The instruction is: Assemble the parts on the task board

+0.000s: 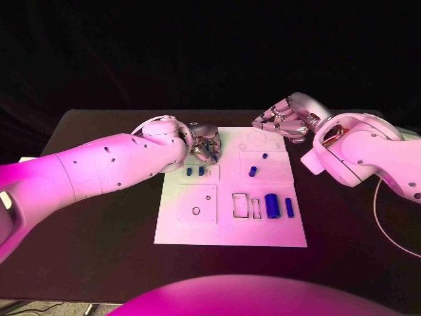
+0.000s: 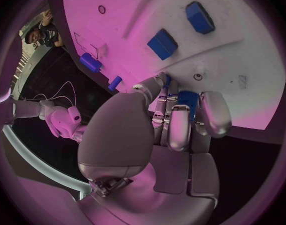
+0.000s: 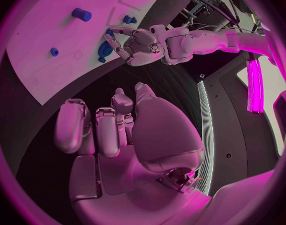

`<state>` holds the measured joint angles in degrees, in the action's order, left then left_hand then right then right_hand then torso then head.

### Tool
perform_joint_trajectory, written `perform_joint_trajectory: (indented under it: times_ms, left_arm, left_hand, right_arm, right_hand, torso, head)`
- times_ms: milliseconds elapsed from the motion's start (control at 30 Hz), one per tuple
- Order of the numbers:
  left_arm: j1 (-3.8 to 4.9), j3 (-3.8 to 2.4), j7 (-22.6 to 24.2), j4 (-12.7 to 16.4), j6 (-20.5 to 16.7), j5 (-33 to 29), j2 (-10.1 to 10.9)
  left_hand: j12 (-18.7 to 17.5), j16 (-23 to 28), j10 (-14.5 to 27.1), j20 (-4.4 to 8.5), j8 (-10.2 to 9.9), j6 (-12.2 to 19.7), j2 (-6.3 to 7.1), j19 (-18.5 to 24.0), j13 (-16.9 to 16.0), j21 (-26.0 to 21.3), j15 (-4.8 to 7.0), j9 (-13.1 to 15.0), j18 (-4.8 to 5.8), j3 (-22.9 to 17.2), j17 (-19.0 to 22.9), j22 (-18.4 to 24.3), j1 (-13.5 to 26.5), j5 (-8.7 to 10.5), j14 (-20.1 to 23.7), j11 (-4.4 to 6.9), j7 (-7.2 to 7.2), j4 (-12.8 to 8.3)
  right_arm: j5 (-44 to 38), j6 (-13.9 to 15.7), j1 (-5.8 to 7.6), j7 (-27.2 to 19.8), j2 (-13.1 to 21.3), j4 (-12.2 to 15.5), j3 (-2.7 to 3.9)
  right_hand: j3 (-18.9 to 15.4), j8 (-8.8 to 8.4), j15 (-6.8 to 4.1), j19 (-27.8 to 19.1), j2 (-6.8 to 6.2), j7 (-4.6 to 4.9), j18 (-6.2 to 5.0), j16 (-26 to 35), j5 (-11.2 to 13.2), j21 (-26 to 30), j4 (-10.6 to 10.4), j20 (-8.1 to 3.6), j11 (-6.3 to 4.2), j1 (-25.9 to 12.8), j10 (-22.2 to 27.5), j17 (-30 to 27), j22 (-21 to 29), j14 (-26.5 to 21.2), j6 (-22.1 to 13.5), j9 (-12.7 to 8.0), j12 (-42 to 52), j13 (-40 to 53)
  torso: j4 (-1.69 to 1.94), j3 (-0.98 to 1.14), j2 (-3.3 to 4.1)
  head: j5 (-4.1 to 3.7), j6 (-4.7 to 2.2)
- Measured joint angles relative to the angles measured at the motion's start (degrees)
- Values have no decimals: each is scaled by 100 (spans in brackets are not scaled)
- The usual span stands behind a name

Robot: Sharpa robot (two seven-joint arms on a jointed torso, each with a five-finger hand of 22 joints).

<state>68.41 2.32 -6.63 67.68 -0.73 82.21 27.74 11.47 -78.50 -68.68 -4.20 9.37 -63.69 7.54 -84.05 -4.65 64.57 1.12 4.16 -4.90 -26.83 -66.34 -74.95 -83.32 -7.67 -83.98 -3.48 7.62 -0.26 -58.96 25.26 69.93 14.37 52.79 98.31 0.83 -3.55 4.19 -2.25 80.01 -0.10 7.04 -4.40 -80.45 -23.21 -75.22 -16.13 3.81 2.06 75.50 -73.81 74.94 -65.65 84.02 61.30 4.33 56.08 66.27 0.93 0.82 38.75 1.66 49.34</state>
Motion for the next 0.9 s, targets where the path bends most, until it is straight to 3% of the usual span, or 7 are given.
perform_joint_trajectory:
  times_ms: [333,500,667,900]
  left_arm:
    - [5,-162,2,454,-293,-257,388]
    - [16,-248,1,750,-372,-447,699]
    - [38,-277,-24,893,-376,-605,978]
    - [45,-280,-80,884,-303,-698,1087]
  left_hand:
    - [-62,0,-58,0,-33,-61,38,0,-12,0,0,12,0,-94,24,1,66,-11,0,-7,5,-61]
    - [-64,0,-72,0,-33,-61,40,0,-12,0,0,12,1,-95,33,1,112,-11,0,-10,6,-62]
    - [-104,0,-94,0,-56,-97,95,0,-21,66,0,11,0,-111,40,1,167,-10,0,11,9,-78]
    - [-104,0,-115,0,-56,-102,108,0,-24,66,0,11,0,-116,48,2,179,-10,0,-8,5,-84]
  right_arm:
    - [-3,0,-9,-7,-5,-27,0]
    - [-4,1,-23,-11,-3,-35,0]
    - [-5,1,-33,-14,1,-41,0]
    - [-7,0,-43,-17,-6,-45,-1]
  right_hand:
    - [0,0,0,0,0,0,0,0,0,0,0,0,0,0,0,-1,0,0,0,0,0,0]
    - [0,0,0,0,0,0,0,0,1,0,0,0,0,0,0,-1,0,0,0,0,0,0]
    - [0,0,0,0,0,0,0,0,1,0,0,0,0,0,0,-1,0,0,0,0,0,0]
    - [0,0,0,0,0,0,0,0,1,0,0,0,1,0,-1,-2,0,0,0,0,0,0]
  torso:
    - [8,0,-4]
    - [5,-1,-4]
    - [15,-1,-4]
    - [30,-8,-8]
  head:
    - [-2,-41]
    - [5,-60]
    - [-1,-62]
    - [-3,-64]
